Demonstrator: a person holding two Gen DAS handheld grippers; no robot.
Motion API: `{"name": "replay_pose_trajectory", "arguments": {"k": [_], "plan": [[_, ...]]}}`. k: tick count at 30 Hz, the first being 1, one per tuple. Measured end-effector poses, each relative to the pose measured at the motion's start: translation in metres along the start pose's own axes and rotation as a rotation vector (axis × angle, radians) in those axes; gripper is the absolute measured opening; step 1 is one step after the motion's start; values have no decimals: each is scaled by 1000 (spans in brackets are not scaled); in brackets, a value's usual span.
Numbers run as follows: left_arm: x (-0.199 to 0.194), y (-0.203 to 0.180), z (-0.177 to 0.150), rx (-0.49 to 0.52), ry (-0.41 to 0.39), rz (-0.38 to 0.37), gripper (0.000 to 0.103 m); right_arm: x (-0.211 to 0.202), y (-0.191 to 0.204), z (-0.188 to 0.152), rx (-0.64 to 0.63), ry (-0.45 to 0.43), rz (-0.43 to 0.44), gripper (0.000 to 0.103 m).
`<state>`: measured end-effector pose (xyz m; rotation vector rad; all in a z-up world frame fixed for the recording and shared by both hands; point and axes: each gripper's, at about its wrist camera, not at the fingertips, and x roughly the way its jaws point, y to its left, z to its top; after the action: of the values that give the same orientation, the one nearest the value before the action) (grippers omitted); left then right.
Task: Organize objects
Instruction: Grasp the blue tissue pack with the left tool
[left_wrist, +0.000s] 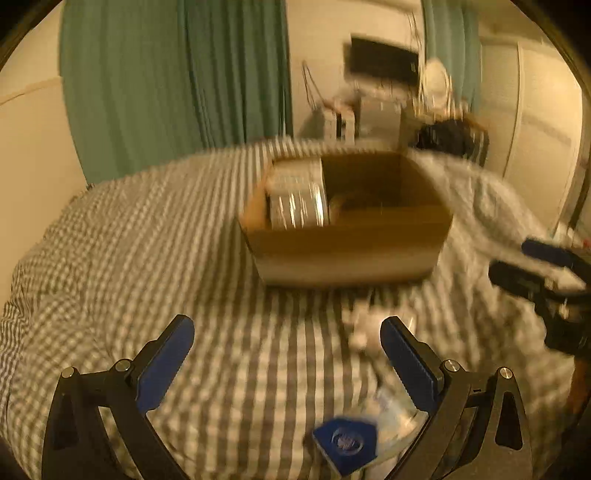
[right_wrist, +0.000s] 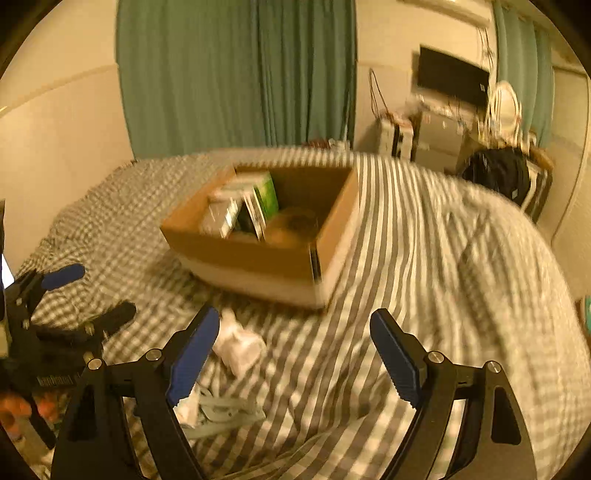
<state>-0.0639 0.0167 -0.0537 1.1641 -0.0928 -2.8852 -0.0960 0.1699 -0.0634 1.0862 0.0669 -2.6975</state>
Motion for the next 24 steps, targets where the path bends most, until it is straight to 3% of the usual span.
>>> {"name": "replay_pose_trajectory", "arguments": {"k": [5,10,17,24], "plan": [[32,-16,-33,64,99,-35,103,21,-5,-19,38,81,-23,84],[36,-16,-41,80,113,-97,103,18,-4,-27,78,78,-70,84],[36,-19,-58,190,151,-294,103,19,3,-38,140,97,-112,84],[47,-4,-65,97,172,-454,103,14,15,-46,149,126,-146,84]]}}
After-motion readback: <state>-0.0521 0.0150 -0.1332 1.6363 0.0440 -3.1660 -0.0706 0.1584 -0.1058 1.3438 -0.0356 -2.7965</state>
